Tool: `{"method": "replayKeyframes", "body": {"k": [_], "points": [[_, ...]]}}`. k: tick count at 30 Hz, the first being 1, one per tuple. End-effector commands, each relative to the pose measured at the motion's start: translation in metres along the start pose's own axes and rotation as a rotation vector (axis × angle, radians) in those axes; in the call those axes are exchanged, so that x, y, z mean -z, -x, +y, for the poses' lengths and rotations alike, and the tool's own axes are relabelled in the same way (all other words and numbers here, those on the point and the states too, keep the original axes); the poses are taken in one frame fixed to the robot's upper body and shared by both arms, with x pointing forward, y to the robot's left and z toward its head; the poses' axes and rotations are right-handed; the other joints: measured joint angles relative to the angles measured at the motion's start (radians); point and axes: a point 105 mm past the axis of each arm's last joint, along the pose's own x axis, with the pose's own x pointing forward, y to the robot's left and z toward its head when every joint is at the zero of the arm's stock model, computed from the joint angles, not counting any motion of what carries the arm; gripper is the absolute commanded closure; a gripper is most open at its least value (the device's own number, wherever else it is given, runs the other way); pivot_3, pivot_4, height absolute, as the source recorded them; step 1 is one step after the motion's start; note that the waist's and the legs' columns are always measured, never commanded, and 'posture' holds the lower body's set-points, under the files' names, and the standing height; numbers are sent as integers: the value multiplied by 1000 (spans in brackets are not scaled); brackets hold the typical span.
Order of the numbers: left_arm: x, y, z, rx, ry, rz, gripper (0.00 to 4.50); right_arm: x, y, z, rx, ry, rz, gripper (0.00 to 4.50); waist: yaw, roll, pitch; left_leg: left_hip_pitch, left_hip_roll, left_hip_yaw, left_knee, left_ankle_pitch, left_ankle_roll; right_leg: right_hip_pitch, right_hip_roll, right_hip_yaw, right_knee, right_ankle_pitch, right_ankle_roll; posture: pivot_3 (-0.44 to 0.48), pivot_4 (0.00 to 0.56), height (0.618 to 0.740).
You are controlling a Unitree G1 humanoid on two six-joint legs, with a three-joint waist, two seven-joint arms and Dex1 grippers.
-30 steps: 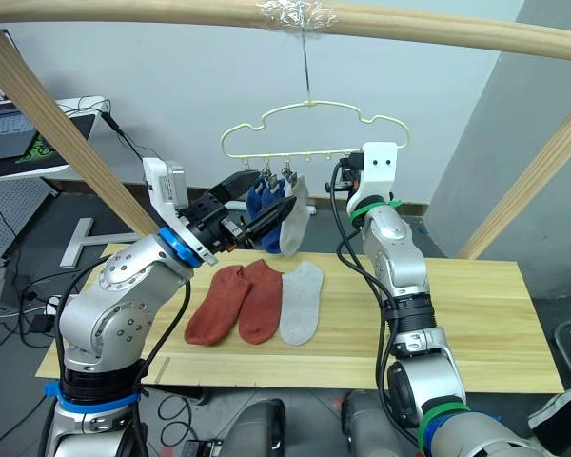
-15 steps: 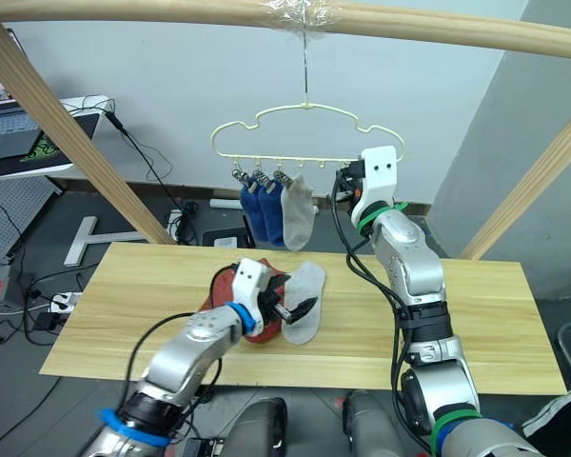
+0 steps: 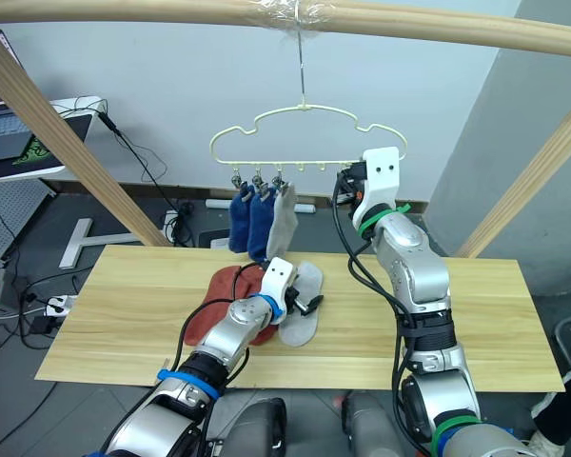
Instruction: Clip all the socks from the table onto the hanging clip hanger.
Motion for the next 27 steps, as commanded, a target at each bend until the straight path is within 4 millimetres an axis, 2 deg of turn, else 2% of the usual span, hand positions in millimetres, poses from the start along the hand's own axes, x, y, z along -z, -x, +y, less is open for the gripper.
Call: {"method": "replayKeyframes", "body": {"k": [1,9,11,13,19,21,23,27], "points": [[16,3,-6,39,38,35,859,-7,6,-5,20,-8,-25,4500,-1,0,0,0,0,0,0,0,0,0,0,0,0,0,0,-73,276,740],[12,8,-13,78,62,-13,3231,-7,6,-7,25,-13,-20,4500,-2,0,0,0,0,1,1,0,0,0,-1,0,0,0,0,-72,268,740],[-4,9,-20,101,98,-90,3882,-10,6,-10,21,-16,-21,4500,-3,0,0,0,0,0,1,0,0,0,-1,0,0,0,0,-67,262,740],[-33,13,-24,115,186,-228,4490,-13,6,-15,15,-58,-4,4500,-2,0,0,0,0,1,0,0,0,0,-1,0,0,0,0,-65,258,740],[-87,35,-25,139,235,-480,4490,-11,10,-28,9,-263,120,4500,-1,-1,0,-1,0,0,1,0,0,0,-2,1,-1,0,0,-63,246,740],[-101,42,-23,121,217,-546,4490,-13,11,-29,-3,-304,157,4500,-2,0,0,-1,1,0,1,0,0,0,-2,1,0,0,0,-64,244,740],[-108,45,-20,102,211,-570,4490,-15,12,-29,-19,-318,178,4500,-2,0,0,-1,0,-1,1,0,0,0,-1,1,-1,0,0,-64,244,740],[-137,55,-16,54,182,-672,4490,-24,13,-29,-32,-384,217,4500,-2,0,0,-2,0,0,1,0,0,0,-1,1,-1,0,0,-68,231,740]]}}
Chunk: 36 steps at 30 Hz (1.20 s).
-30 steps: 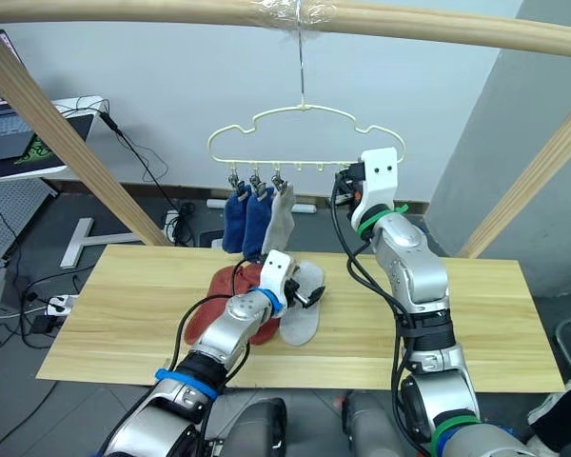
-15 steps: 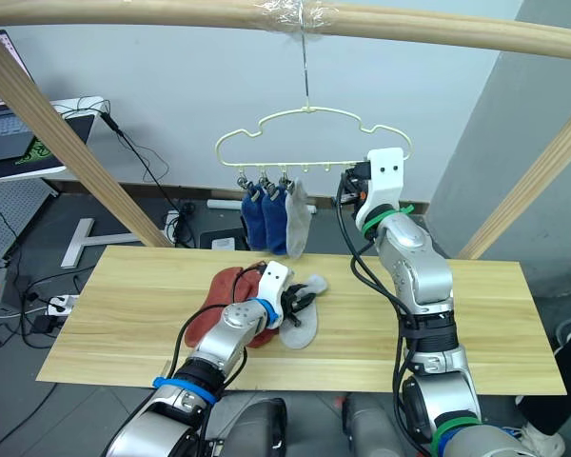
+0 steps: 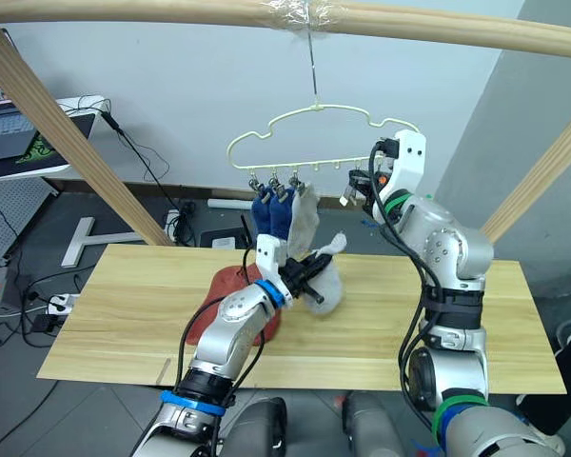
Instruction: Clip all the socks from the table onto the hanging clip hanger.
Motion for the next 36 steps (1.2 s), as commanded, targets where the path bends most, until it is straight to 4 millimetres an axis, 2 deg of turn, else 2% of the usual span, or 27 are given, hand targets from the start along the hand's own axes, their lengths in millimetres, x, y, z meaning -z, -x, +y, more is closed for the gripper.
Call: {"method": "replayKeyframes", "body": {"k": [1,6,23,26,32,36], "points": [[-35,-8,-7,-2,-52,-127,4490,-7,4,-2,8,-64,26,4500,1,0,0,0,0,0,0,0,0,0,0,0,0,0,0,-68,231,740],[-42,-18,-8,-28,6,-156,4490,-3,5,-4,25,-56,51,4500,1,0,0,0,-1,0,0,0,0,0,0,0,-1,0,1,-77,224,740],[-50,-25,-13,-2,-54,-197,4490,-1,10,4,7,-138,73,4500,-4,0,0,0,-1,0,0,0,0,0,1,-1,-1,0,1,-95,226,740],[-50,-24,-12,-3,-54,-196,4500,-3,11,9,-36,-158,67,3728,-5,0,0,0,-1,0,0,0,0,0,1,-1,-1,0,1,-95,227,740],[-48,-25,-12,-5,-68,-186,4500,-12,15,13,-75,-166,38,1529,-16,0,0,-1,-1,1,0,0,0,0,2,0,-1,0,1,-93,231,740],[-45,-27,-12,-4,-89,-162,4500,-30,25,15,-71,-55,-60,117,-16,0,0,-1,-1,0,0,0,0,-1,2,0,-1,0,1,-93,236,740]]}}
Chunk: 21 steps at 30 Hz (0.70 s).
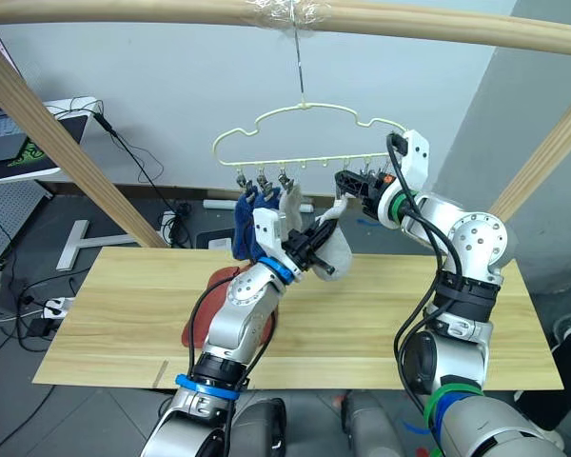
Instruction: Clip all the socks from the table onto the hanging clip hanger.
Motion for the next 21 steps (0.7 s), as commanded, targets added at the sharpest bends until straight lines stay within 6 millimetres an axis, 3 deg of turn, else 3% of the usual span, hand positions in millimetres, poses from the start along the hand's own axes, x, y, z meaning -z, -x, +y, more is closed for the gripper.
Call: {"method": "replayKeyframes", "body": {"k": [1,7,9,12,16,18,21], "points": [[-10,-6,-4,23,-36,-31,4242,-26,18,21,-68,144,-136,16,0,0,0,0,0,0,0,0,0,0,0,0,0,0,0,-93,236,740],[-13,-6,-2,37,71,-34,2491,-11,36,21,-51,268,-170,0,-3,0,0,-1,0,0,-1,0,0,0,1,0,-1,0,0,-99,240,740],[-14,-5,-1,38,76,-32,2101,-9,37,19,-37,278,-183,0,-4,0,0,0,0,0,0,0,0,0,1,0,0,0,0,-100,240,740],[-10,7,6,58,67,14,1220,4,41,15,22,458,-234,0,-7,0,0,0,0,0,0,0,0,0,1,0,0,0,0,-98,241,740],[-14,21,17,50,45,50,10,18,40,7,82,518,-269,0,-12,0,0,0,0,0,0,0,0,-1,2,0,0,0,0,-86,243,740],[-17,28,20,62,40,64,10,21,39,1,125,451,-303,0,-18,0,0,0,0,0,0,0,0,-1,2,0,1,0,0,-86,243,740],[-28,40,25,67,22,62,0,27,37,5,136,448,-324,601,-22,0,0,0,1,-1,0,0,0,-1,2,1,2,0,0,-73,248,740]]}}
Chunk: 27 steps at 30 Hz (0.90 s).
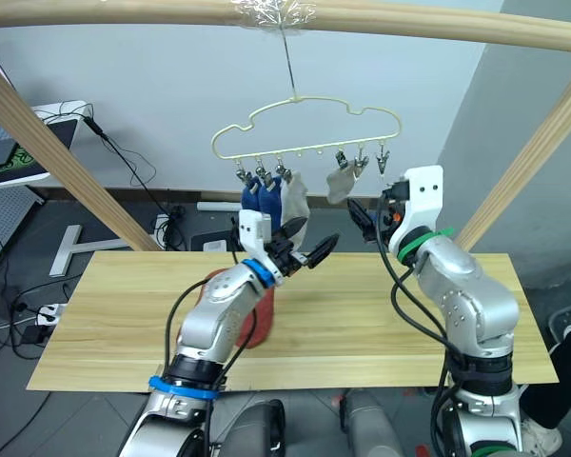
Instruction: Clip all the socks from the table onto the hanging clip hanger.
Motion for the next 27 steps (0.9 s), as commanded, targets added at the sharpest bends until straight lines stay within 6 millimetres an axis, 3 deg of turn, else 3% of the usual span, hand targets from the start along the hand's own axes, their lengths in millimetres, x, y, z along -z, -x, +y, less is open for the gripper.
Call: {"method": "replayKeyframes", "body": {"k": [1,3,9,13,23,27], "points": [[-27,13,-3,34,-31,-62,0,-12,3,10,7,65,-89,930,-3,0,0,0,0,0,0,0,0,0,0,0,0,0,0,-73,248,740],[-34,22,2,25,-47,-58,0,-10,2,11,18,110,-105,1579,-4,0,0,0,0,1,0,0,0,0,-1,0,0,0,0,-73,248,740],[-41,37,10,-6,-61,-43,0,-10,-3,9,56,160,-156,1579,-2,0,0,0,0,1,0,0,0,0,-1,1,-1,0,0,-57,249,740],[-47,38,7,-14,-69,-56,0,-8,-12,12,54,156,-168,2500,2,0,0,0,0,1,0,0,0,0,-2,1,-1,0,0,-33,245,740],[-64,38,-1,10,-91,-95,0,-9,-26,10,47,170,-197,2500,19,0,0,0,0,1,0,0,0,0,-1,1,-1,0,0,-13,242,740],[-69,40,-10,62,-112,-91,0,-13,-36,6,51,175,-215,3434,24,0,0,0,0,1,0,0,0,0,-1,1,-1,0,0,-1,240,740]]}}
